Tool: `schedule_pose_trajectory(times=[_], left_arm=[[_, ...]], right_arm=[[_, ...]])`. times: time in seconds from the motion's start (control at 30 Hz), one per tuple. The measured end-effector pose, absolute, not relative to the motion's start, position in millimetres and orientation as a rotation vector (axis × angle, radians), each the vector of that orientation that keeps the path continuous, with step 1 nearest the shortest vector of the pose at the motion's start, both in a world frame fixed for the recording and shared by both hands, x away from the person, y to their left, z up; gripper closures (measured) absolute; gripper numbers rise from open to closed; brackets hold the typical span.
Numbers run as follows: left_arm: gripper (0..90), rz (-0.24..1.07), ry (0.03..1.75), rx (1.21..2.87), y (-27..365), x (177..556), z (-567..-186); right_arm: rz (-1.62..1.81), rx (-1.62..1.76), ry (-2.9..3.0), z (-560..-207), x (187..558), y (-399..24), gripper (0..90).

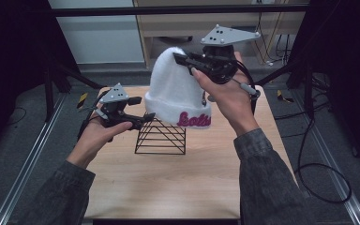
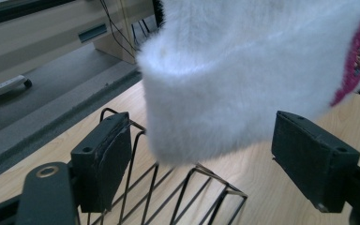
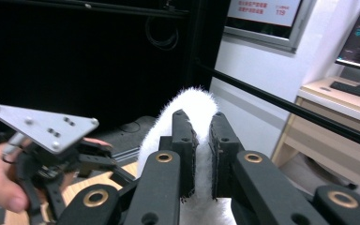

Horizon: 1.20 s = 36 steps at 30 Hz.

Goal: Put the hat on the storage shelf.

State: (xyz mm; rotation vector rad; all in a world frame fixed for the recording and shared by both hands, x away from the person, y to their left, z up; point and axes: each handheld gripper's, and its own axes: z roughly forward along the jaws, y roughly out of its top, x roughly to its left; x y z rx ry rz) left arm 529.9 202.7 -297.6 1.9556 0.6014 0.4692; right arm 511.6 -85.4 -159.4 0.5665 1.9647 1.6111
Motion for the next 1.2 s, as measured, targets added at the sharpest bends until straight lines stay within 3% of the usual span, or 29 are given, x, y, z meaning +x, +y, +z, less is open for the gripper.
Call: schedule_pose_trajectory(times=[0.27,0.3,0.33,0.37,0.4,0.43,0.47,0.57,1.2], left_arm=[[25.9,0.44,0.643,1.952,206.6,536.7,-298.5],[33.6,0.428,0.637,1.96,206.3,537.0,-299.2],[33.6,0.425,0.634,1.965,206.0,537.2,-299.5],[46.0,0.428,0.635,1.974,205.9,537.4,-299.6],[46.0,0.432,0.636,1.978,205.7,537.2,-299.7],[58.2,0.457,0.629,1.989,205.4,535.7,-299.0],[63.4,0.457,0.629,1.989,205.4,535.7,-299.0],[69.8,0.487,0.641,1.993,205.7,532.4,-297.5],[72.8,0.58,0.709,1.921,212.1,526.3,-291.6]], right_arm=[[1.603,0.537,2.013,-162.1,514.1,-67.8,83.7],[1.606,0.53,2.019,-163.3,514.9,-65.0,83.6],[1.606,0.53,2.019,-163.3,514.9,-65.0,83.6],[1.602,0.525,2.028,-165.5,516.4,-62.4,83.6],[1.602,0.525,2.028,-165.5,516.4,-62.4,83.6],[1.602,0.525,2.029,-167.3,518.5,-61.3,83.7],[1.602,0.525,2.029,-167.3,518.5,-61.3,83.7],[1.599,0.537,2.029,-170.0,525.5,-61.6,83.7],[1.608,0.624,2.007,-181.5,551.3,-69.7,83.4]])
